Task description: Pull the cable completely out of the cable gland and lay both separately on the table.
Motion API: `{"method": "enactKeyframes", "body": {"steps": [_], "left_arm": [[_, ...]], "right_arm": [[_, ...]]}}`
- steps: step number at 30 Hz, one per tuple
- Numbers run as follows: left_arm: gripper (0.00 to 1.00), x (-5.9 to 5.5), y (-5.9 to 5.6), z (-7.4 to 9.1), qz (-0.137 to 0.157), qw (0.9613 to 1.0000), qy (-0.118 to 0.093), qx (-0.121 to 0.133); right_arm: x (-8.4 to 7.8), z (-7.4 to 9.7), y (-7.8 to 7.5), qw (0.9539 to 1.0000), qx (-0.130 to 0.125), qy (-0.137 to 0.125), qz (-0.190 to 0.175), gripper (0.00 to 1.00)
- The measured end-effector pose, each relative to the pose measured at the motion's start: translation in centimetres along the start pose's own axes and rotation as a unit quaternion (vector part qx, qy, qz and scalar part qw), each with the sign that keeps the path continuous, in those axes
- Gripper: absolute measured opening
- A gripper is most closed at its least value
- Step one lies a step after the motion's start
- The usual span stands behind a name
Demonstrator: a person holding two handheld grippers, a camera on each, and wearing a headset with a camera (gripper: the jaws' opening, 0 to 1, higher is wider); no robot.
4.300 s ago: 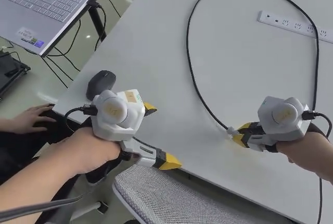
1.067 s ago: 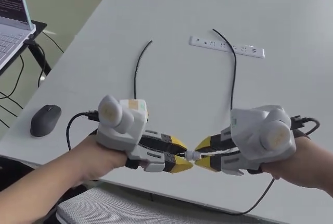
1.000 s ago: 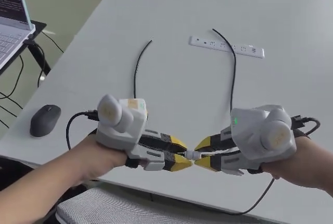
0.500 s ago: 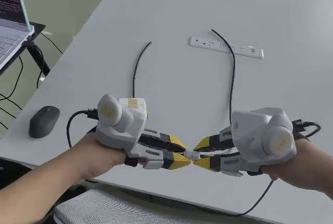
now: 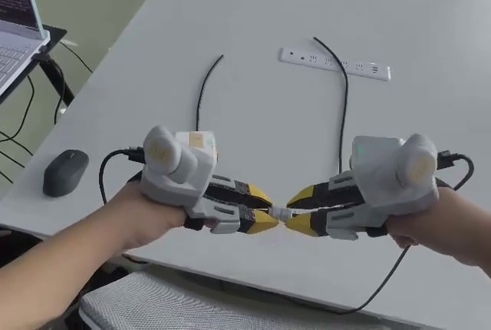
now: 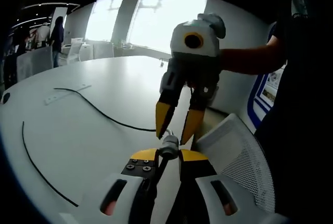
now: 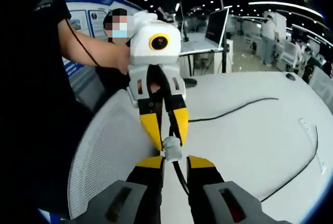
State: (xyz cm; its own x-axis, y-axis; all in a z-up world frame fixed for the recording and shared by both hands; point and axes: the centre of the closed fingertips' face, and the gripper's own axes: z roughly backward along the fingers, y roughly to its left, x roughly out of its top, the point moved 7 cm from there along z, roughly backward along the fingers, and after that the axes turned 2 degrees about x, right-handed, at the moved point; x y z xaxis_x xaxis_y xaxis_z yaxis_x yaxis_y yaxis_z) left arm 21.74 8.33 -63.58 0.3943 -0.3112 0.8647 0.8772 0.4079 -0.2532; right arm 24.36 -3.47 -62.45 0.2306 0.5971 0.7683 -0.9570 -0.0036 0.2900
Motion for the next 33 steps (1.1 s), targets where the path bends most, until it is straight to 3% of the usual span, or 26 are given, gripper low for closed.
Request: {"method": "enactKeyframes", "body": {"steps": [3, 8, 14, 17, 22, 24, 25, 29, 33], "left_arm": [[0.15, 0.4, 0.0, 0.0, -0.009, 0.9999, -0.007, 0.002], [0.15, 0.4, 0.1, -0.1, -0.021, 0.9997, -0.009, 0.006], [0.15, 0.6, 0.5, -0.4, -0.021, 0.9998, -0.007, -0.002], [0.15, 0.9, 0.6, -0.6, -0.022, 0.9997, -0.008, -0.006], [0.15, 1.2, 1.1, -0.8, -0.025, 0.9996, -0.009, -0.006], [0.15, 1.3, 1.1, -0.8, -0.022, 0.9997, -0.007, -0.009], [0.15, 1.4, 1.2, -0.8, -0.021, 0.9997, -0.004, -0.012], [0.15, 1.5, 1.5, -0.6, -0.019, 0.9997, -0.001, -0.012], [0.15, 1.4, 1.8, -0.4, -0.005, 0.9999, -0.002, -0.012]], "right_arm": [[-0.2, 0.3, -0.6, 0.9973, 0.024, -0.033, -0.061, 0.13], [-0.5, 0.3, -1.0, 0.9854, 0.069, -0.085, -0.130, 0.18], [-0.9, 0.0, -1.3, 0.9833, 0.073, -0.080, -0.146, 0.13], [-0.9, 0.1, -1.3, 0.9760, 0.096, -0.091, -0.173, 0.10], [-0.8, 0.3, -1.7, 0.9745, 0.102, -0.091, -0.178, 0.09], [-0.7, 0.3, -1.6, 0.9776, 0.105, -0.090, -0.159, 0.09], [-0.6, 0.4, -1.6, 0.9815, 0.104, -0.087, -0.135, 0.08], [-0.2, 0.5, -1.5, 0.9847, 0.092, -0.087, -0.119, 0.07], [0.5, 0.5, -1.3, 0.9928, 0.059, -0.082, -0.065, 0.06]]}}
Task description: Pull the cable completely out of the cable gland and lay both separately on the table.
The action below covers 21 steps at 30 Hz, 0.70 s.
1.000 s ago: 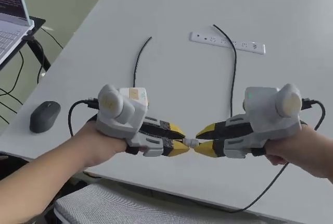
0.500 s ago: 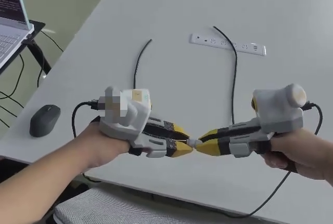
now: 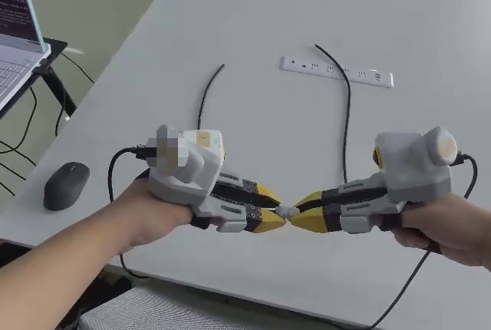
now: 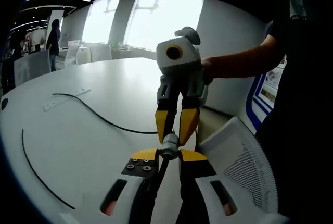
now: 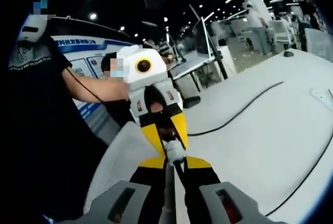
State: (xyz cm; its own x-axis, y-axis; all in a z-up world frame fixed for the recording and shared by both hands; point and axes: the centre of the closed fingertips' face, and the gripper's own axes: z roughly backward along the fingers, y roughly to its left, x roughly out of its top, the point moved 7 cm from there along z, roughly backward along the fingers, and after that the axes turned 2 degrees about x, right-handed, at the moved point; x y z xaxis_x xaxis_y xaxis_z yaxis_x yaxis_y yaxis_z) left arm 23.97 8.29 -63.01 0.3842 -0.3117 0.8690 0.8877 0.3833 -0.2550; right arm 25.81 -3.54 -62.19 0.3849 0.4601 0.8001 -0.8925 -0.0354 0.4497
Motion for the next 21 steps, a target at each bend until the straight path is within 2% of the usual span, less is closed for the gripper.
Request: {"method": "enactKeyframes", "body": {"steps": [3, 5, 9, 12, 13, 14, 15, 16, 17, 20, 21], "left_arm": [[0.14, 0.0, 0.1, 0.1, 0.008, 1.0000, 0.002, -0.005], [0.14, -0.1, -0.2, 0.1, 0.010, 0.9999, 0.002, -0.009], [0.14, 0.0, -0.1, 0.2, 0.018, 0.9997, -0.003, -0.016], [0.14, 0.2, -0.1, 0.3, 0.036, 0.9990, -0.008, -0.025], [0.14, 0.2, -0.2, 0.3, 0.041, 0.9988, -0.009, -0.027], [0.14, 0.3, -0.2, 0.3, 0.044, 0.9985, -0.013, -0.029], [0.14, 0.4, -0.3, 0.4, 0.058, 0.9976, -0.015, -0.033], [0.14, 0.6, -0.4, 0.4, 0.068, 0.9968, -0.017, -0.038], [0.14, 0.6, -0.4, 0.4, 0.072, 0.9965, -0.019, -0.039], [0.14, 0.7, -0.4, 0.6, 0.107, 0.9927, -0.029, -0.049], [0.14, 0.7, -0.4, 0.6, 0.110, 0.9921, -0.033, -0.049]], "right_arm": [[0.2, -0.2, 0.6, 0.9985, -0.022, 0.016, 0.048, 0.06], [0.2, -0.3, 0.9, 0.9982, -0.025, 0.018, 0.051, 0.06], [0.2, -0.1, 1.1, 0.9958, -0.036, 0.016, 0.082, 0.06], [0.2, 0.2, 0.9, 0.9902, -0.044, 0.017, 0.131, 0.06], [0.1, 0.2, 1.0, 0.9875, -0.049, 0.022, 0.148, 0.06], [0.1, 0.3, 1.1, 0.9827, -0.056, 0.025, 0.175, 0.06], [0.2, 0.3, 1.4, 0.9759, -0.061, 0.030, 0.208, 0.06], [0.2, 0.3, 1.6, 0.9720, -0.065, 0.034, 0.223, 0.06], [0.2, 0.3, 1.7, 0.9708, -0.071, 0.035, 0.226, 0.06], [0.4, 0.4, 2.0, 0.9589, -0.089, 0.037, 0.267, 0.06], [0.5, 0.5, 2.1, 0.9532, -0.100, 0.038, 0.283, 0.06]]}}
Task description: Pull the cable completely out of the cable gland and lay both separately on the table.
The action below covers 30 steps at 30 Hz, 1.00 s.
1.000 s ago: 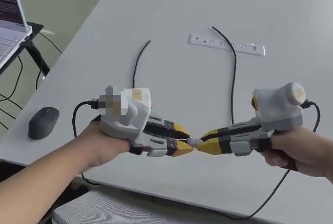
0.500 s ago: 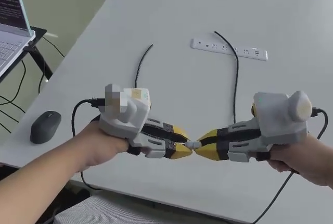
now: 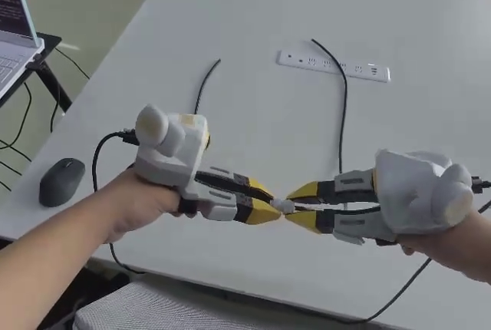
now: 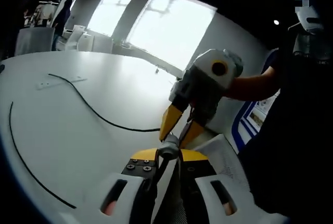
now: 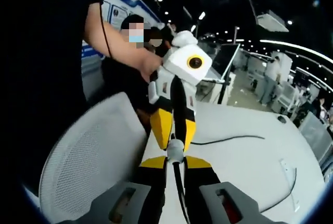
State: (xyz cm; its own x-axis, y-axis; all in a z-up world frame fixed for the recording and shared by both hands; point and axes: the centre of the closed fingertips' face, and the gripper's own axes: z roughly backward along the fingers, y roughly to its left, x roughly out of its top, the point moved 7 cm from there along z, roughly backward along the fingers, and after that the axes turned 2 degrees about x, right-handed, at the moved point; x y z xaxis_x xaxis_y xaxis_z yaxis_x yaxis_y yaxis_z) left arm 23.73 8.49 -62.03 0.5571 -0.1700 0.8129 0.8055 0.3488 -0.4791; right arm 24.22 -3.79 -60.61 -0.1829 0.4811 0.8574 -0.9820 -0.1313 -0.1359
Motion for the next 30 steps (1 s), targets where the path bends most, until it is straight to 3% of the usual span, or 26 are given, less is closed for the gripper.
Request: {"method": "enactKeyframes", "body": {"steps": [2, 4, 8, 13, 14, 15, 16, 18, 20, 21, 22, 23, 24, 25, 26, 27, 28, 29, 30], "left_arm": [[0.14, 0.0, -0.1, 0.1, 0.020, 0.9998, -0.005, -0.004], [0.14, 0.0, -0.2, 0.1, 0.015, 0.9999, -0.007, -0.003], [0.15, -0.1, -0.5, 0.0, 0.005, 1.0000, -0.007, 0.002], [0.15, -0.1, -0.6, 0.2, 0.000, 0.9999, -0.009, 0.008], [0.15, -0.1, -0.6, 0.3, -0.009, 0.9998, -0.010, 0.012], [0.15, 0.0, -0.5, 0.3, -0.048, 0.9986, -0.012, 0.020], [0.15, -0.2, -0.4, 0.3, -0.058, 0.9979, -0.006, 0.025], [0.15, -0.4, -0.6, 0.3, -0.057, 0.9981, -0.003, 0.024], [0.15, -0.5, -0.6, 0.4, -0.066, 0.9974, -0.004, 0.031], [0.15, -0.6, -0.6, 0.5, -0.069, 0.9971, -0.004, 0.032], [0.15, -0.5, -0.6, 0.5, -0.073, 0.9967, -0.006, 0.035], [0.15, -0.5, -0.6, 0.6, -0.080, 0.9961, -0.007, 0.038], [0.15, -0.5, -0.6, 0.6, -0.085, 0.9955, -0.005, 0.042], [0.15, -0.5, -0.6, 0.6, -0.092, 0.9947, -0.005, 0.047], [0.15, -0.4, -0.6, 0.6, -0.108, 0.9925, -0.003, 0.058], [0.15, -0.5, -0.6, 0.6, -0.113, 0.9919, -0.001, 0.059], [0.15, -0.5, -0.9, 0.5, -0.111, 0.9921, 0.000, 0.058], [0.15, -0.5, -0.9, 0.6, -0.111, 0.9921, -0.001, 0.058], [0.15, -0.4, -1.1, 0.5, -0.114, 0.9918, -0.004, 0.057]], "right_arm": [[0.2, 0.0, 0.2, 0.9998, -0.010, 0.008, 0.014, 0.06], [0.3, 0.0, 0.3, 0.9987, -0.018, 0.017, 0.045, 0.06], [0.1, -0.1, 0.3, 0.9990, -0.018, 0.016, 0.038, 0.07], [0.1, -0.1, 0.0, 0.9998, -0.017, 0.004, 0.010, 0.08], [0.0, -0.1, -0.1, 0.9998, -0.019, 0.004, -0.004, 0.08], [0.0, -0.1, -0.1, 0.9997, -0.017, 0.003, -0.019, 0.08], [-0.3, -0.1, -0.1, 0.9986, -0.009, 0.003, -0.053, 0.08], [-0.5, 0.0, -0.3, 0.9961, -0.006, -0.011, -0.087, 0.11], [-0.9, 0.3, -0.6, 0.9811, 0.012, -0.048, -0.187, 0.14], [-1.1, 0.5, -0.7, 0.9673, 0.031, -0.068, -0.242, 0.13], [-1.5, 0.6, -0.8, 0.9569, 0.037, -0.072, -0.279, 0.14], [-1.8, 0.8, -0.8, 0.9355, 0.051, -0.082, -0.340, 0.17], [-1.9, 0.8, -0.8, 0.9281, 0.058, -0.087, -0.357, 0.20], [-2.1, 0.9, -1.0, 0.9086, 0.072, -0.103, -0.398, 0.23], [-2.4, 1.0, -1.3, 0.9036, 0.070, -0.110, -0.408, 0.23], [-2.6, 1.2, -1.9, 0.9028, 0.054, -0.127, -0.407, 0.21], [-2.7, 1.3, -2.2, 0.8965, 0.058, -0.137, -0.418, 0.19], [-2.4, 1.4, -2.2, 0.8790, 0.076, -0.152, -0.445, 0.20], [-2.4, 1.4, -2.3, 0.8662, 0.092, -0.161, -0.464, 0.21]]}}
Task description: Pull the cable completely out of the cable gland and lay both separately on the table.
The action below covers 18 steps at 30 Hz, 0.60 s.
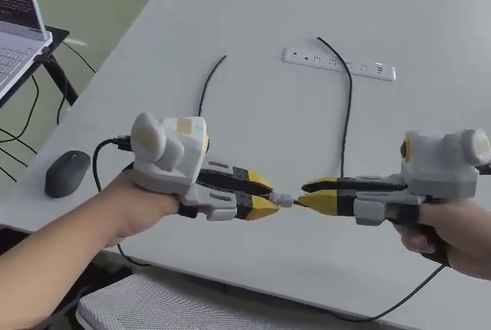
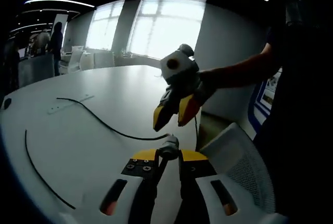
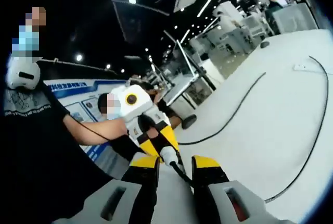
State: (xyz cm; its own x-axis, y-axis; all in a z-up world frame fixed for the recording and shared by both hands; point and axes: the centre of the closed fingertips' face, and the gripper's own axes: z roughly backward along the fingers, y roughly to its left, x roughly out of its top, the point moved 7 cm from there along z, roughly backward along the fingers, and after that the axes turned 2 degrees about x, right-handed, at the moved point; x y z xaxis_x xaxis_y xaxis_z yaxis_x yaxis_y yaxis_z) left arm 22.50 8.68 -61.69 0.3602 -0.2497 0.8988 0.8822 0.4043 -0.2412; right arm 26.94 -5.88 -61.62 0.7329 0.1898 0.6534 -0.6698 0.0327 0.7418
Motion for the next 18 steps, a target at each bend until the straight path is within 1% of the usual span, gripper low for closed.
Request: {"method": "enactKeyframes", "body": {"steps": [1, 2, 4, 5, 6, 7, 8, 10, 12, 14, 16, 17, 18], "left_arm": [[0.15, 0.0, -0.1, 0.0, -0.003, 1.0000, 0.001, -0.001], [0.15, 0.1, -0.3, -0.1, -0.009, 1.0000, 0.004, -0.002], [0.15, 0.3, -0.6, -0.2, -0.017, 0.9998, 0.007, -0.006], [0.15, 0.3, -0.7, -0.2, -0.021, 0.9997, 0.009, -0.007], [0.15, 0.4, -0.7, -0.3, -0.023, 0.9996, 0.012, -0.008], [0.15, 0.4, -0.8, -0.3, -0.025, 0.9996, 0.013, -0.008], [0.15, 0.5, -0.8, -0.4, -0.028, 0.9995, 0.014, -0.009], [0.15, 0.5, -0.8, -0.5, -0.028, 0.9994, 0.017, -0.011], [0.15, 0.4, -0.8, -0.6, -0.026, 0.9994, 0.019, -0.011], [0.15, 0.5, -0.7, -0.7, -0.023, 0.9995, 0.018, -0.012], [0.15, 0.5, -0.6, -0.8, -0.019, 0.9996, 0.018, -0.013], [0.15, 0.5, -0.6, -0.9, -0.018, 0.9996, 0.019, -0.013], [0.15, 0.4, -0.4, -0.9, -0.014, 0.9996, 0.023, -0.010]], "right_arm": [[0.0, 0.0, 0.0, 0.9998, 0.016, -0.001, -0.014, 0.21], [0.0, -0.1, 0.0, 0.9996, 0.022, 0.003, -0.015, 0.21], [-0.3, -0.3, -0.3, 0.9994, 0.025, 0.017, -0.017, 0.21], [-0.5, -0.4, -0.2, 0.9989, 0.031, 0.026, -0.024, 0.21], [-0.8, -0.6, -0.1, 0.9977, 0.044, 0.035, -0.037, 0.22], [-0.9, -0.7, -0.1, 0.9968, 0.052, 0.037, -0.049, 0.22], [-1.0, -1.0, -0.1, 0.9961, 0.056, 0.043, -0.052, 0.23], [-1.2, -1.3, 0.2, 0.9960, 0.061, 0.055, -0.036, 0.23], [-1.3, -1.6, 0.3, 0.9955, 0.061, 0.065, -0.032, 0.22], [-1.5, -1.8, 0.4, 0.9950, 0.063, 0.075, -0.021, 0.21], [-1.5, -1.8, 0.3, 0.9955, 0.059, 0.074, -0.008, 0.16], [-1.4, -1.8, 0.2, 0.9957, 0.059, 0.071, -0.007, 0.11], [-1.4, -1.9, 0.3, 0.9956, 0.062, 0.069, -0.011, 0.10]]}}
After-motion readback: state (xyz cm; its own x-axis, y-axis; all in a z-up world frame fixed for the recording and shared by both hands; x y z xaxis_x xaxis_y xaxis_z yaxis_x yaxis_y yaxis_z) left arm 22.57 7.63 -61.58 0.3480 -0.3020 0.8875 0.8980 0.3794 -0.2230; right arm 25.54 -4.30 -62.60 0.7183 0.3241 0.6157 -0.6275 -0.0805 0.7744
